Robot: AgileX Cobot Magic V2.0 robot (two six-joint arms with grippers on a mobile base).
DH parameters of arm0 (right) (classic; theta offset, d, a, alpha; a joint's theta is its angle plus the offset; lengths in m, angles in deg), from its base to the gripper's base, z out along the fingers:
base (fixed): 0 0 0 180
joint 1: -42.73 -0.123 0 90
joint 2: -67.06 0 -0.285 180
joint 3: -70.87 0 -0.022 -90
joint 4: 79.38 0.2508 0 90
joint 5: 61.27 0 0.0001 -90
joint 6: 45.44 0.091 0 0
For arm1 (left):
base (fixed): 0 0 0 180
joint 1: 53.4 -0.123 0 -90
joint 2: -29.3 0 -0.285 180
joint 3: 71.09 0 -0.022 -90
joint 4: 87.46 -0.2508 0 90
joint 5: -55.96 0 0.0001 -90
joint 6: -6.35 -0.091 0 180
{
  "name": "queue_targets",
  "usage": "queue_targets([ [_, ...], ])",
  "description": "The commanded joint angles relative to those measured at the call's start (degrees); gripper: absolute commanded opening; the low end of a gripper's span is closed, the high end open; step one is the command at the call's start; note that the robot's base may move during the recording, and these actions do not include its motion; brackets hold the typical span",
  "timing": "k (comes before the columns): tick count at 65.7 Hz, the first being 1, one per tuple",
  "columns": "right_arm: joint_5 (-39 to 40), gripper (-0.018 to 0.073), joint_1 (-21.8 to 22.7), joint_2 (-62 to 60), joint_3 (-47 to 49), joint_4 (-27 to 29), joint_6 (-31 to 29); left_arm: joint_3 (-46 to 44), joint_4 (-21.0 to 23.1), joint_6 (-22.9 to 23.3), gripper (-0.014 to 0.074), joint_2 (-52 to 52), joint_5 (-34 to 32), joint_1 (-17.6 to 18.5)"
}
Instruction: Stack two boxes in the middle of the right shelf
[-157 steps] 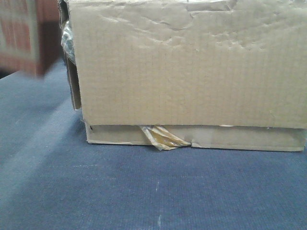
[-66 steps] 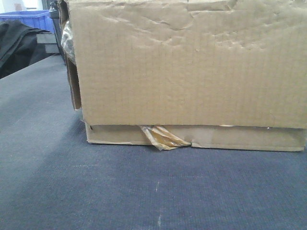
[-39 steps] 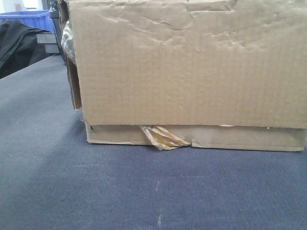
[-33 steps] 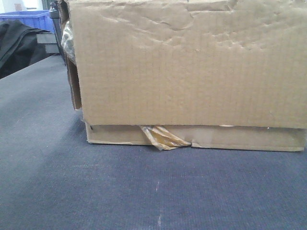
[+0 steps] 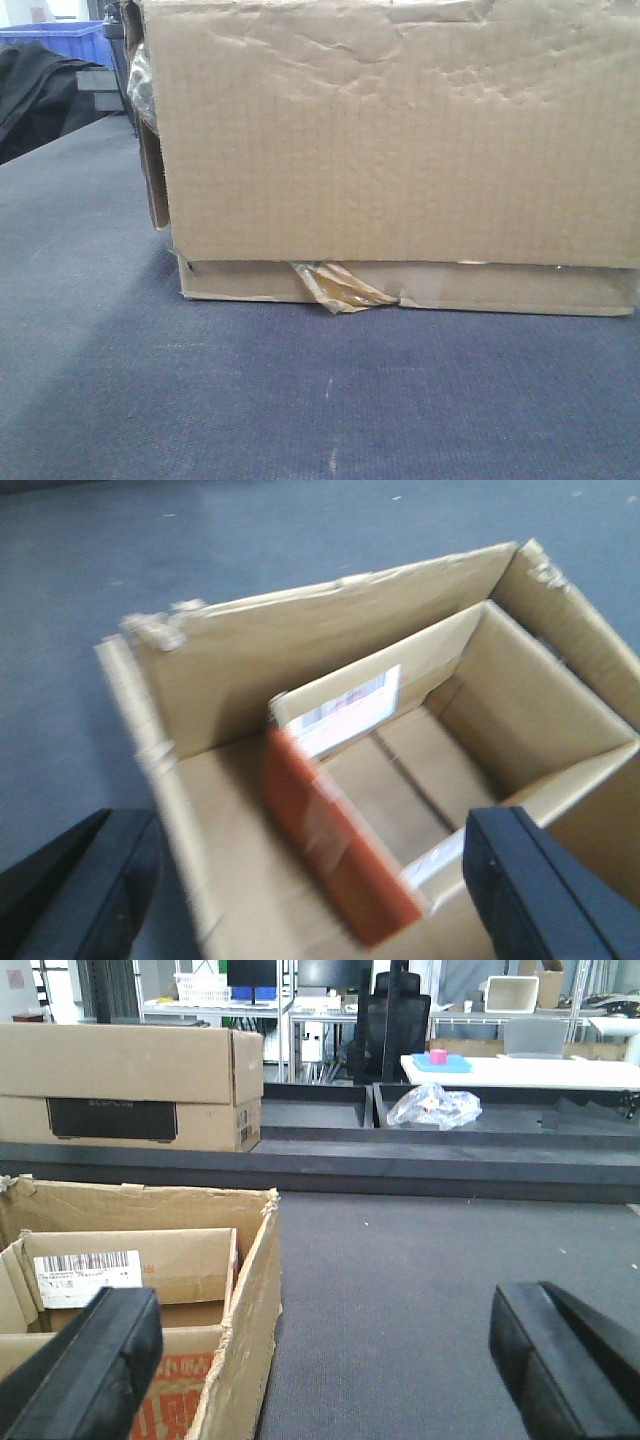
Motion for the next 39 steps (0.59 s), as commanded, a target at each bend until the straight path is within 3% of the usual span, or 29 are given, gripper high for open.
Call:
queue_targets([
  [1, -1.2, 0.0569, -0.1, 0.9, 2.5, -0.1, -0.2, -0.5, -1.0, 0.3, 0.0505, 2.5, 3.8, -2.1],
  [6, -3.5, 0.0569, -0.1, 2.8, 5.8, -0.1, -0.2, -0.5, -2.0, -0.3, 0.0505, 3.5, 6.8, -4.2],
  [18, -12.5, 0.0569, -0.2, 11.6, 16.6, -0.1, -0.2, -0.1, -4.6, -1.8, 0.0505, 4.0, 6.9, -7.7],
  [39, -36.7, 0.0569, -4.0, 33.5, 38.3, -0.1, -3.3, 0.4, -3.2, -2.3, 0.0505, 2.1, 6.9, -6.9],
])
